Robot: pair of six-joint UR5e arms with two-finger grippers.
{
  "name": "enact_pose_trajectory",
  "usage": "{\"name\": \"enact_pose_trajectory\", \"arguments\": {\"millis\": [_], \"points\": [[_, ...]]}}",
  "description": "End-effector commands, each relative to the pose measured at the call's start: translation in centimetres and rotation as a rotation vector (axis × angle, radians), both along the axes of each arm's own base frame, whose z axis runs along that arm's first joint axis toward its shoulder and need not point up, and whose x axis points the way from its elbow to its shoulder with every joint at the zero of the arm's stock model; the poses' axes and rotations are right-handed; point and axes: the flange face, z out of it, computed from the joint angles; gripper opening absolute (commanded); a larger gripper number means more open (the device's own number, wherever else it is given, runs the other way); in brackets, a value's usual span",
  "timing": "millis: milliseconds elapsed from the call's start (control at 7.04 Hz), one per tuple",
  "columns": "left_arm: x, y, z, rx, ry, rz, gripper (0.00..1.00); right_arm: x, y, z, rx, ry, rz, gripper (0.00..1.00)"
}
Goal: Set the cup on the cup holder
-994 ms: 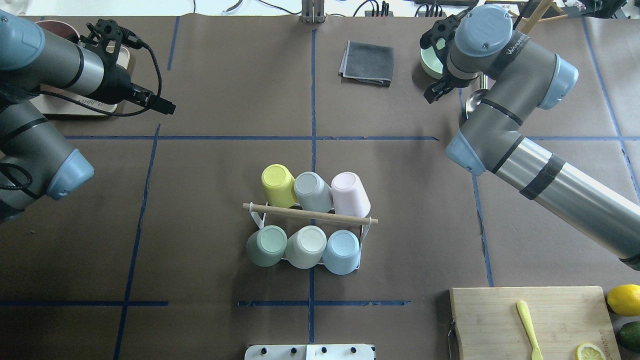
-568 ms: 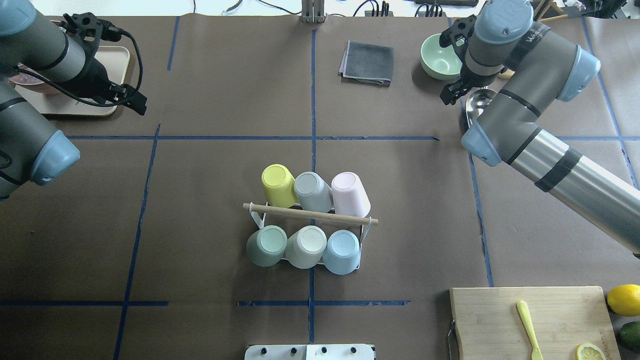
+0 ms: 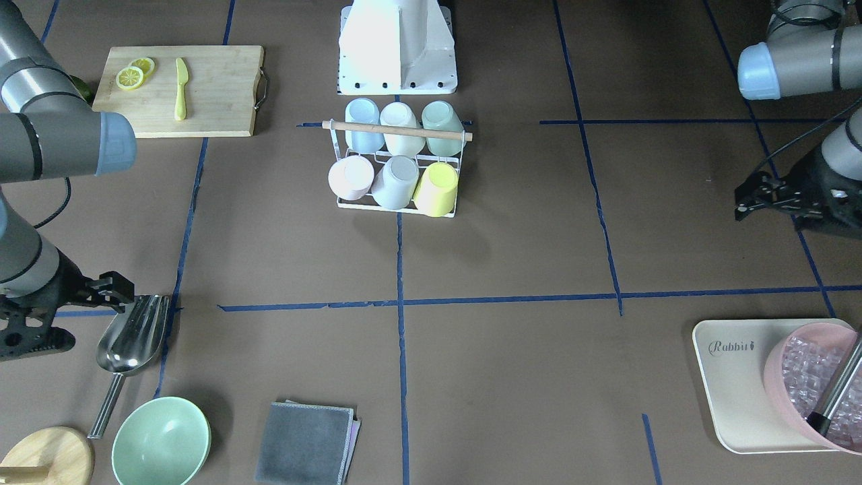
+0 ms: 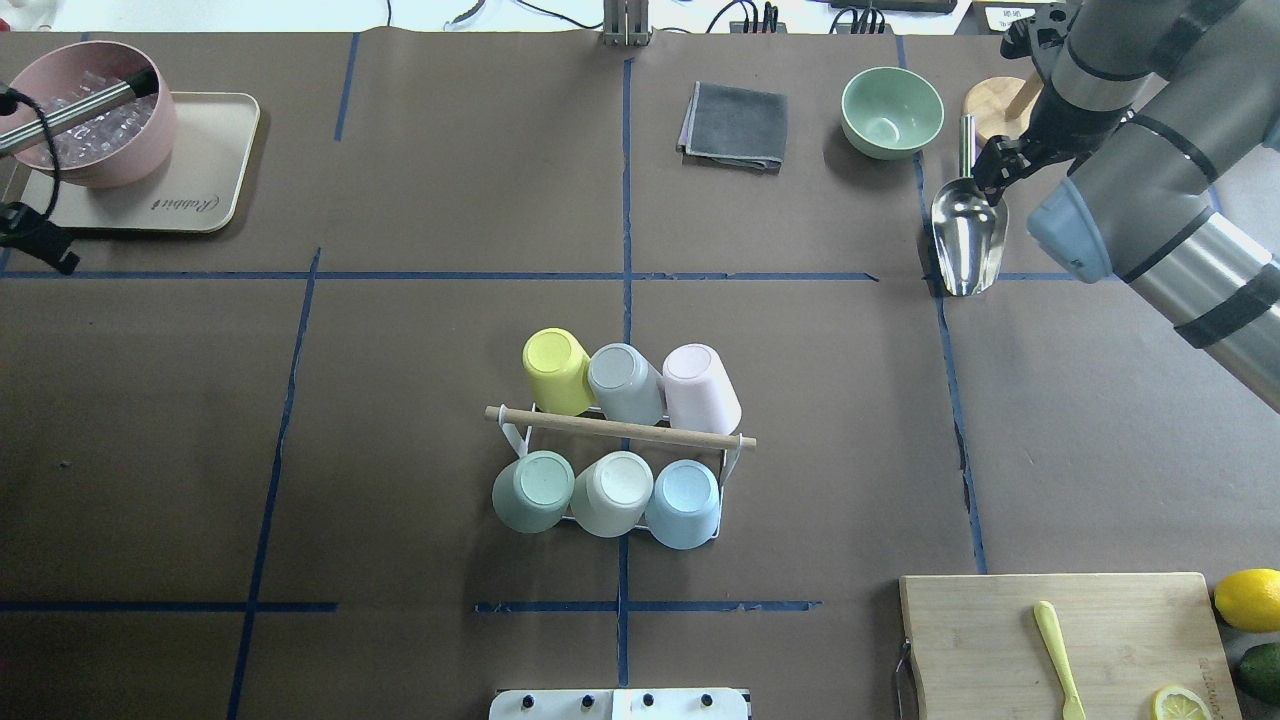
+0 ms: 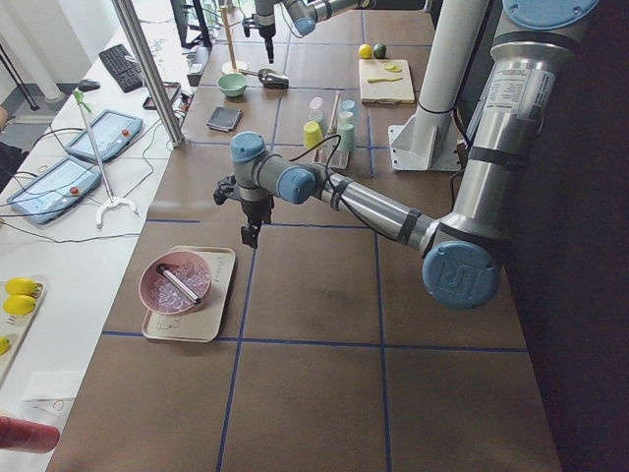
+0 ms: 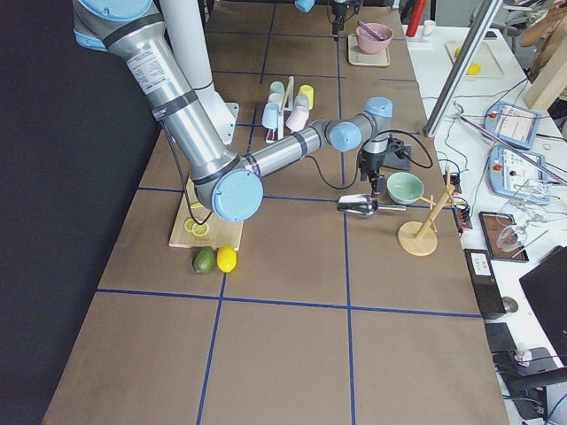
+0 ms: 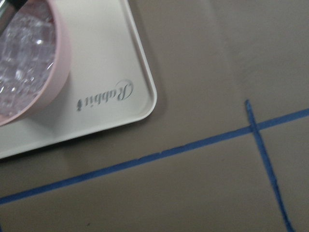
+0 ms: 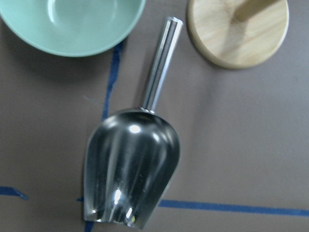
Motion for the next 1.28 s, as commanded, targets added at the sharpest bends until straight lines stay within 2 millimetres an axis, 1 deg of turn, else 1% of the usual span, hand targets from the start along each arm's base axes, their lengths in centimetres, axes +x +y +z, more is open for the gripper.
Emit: {"name": "enact_pose_trajectory", "arguments": {"millis": [0,142,284,426,568,710,852,994,1136], "points": [[-5.4,3.7,6.2,-0.14,0.063,-0.059,1.0,6.6,3.0,4.4,-0.15,-0.042,0.092,1.0],[-7.0,4.4,7.4,-0.162,0.058,-0.088,1.0,11.3,3.5,6.9,-0.217,-0.076,0.157,1.0],[-10.2,5.3,8.9,-0.19,0.058,-0.15,1.0,14.8,5.4,8.7,-0.248,-0.093,0.202,1.0],[-13.6,5.3,9.4,-0.193,0.053,-0.22,1.0,17.1,8.8,10.2,-0.253,-0.092,0.219,1.0],[-15.0,5.3,9.4,-0.176,0.05,-0.235,1.0,19.7,11.5,11.7,-0.266,-0.092,0.251,1.0],[-17.4,5.7,9.7,-0.123,0.056,-0.218,1.0,22.2,14.5,12.9,-0.256,-0.093,0.255,1.0],[-18.9,6.1,10.1,-0.118,0.06,-0.232,1.0,25.0,16.8,14.4,-0.267,-0.112,0.276,1.0],[-20.0,7.9,11.3,-0.143,0.073,-0.257,1.0,27.1,18.7,16.0,-0.264,-0.127,0.267,1.0],[-20.0,9.4,11.8,-0.17,0.146,-0.259,1.0,29.5,20.2,17.1,-0.24,-0.133,0.262,1.0]]}}
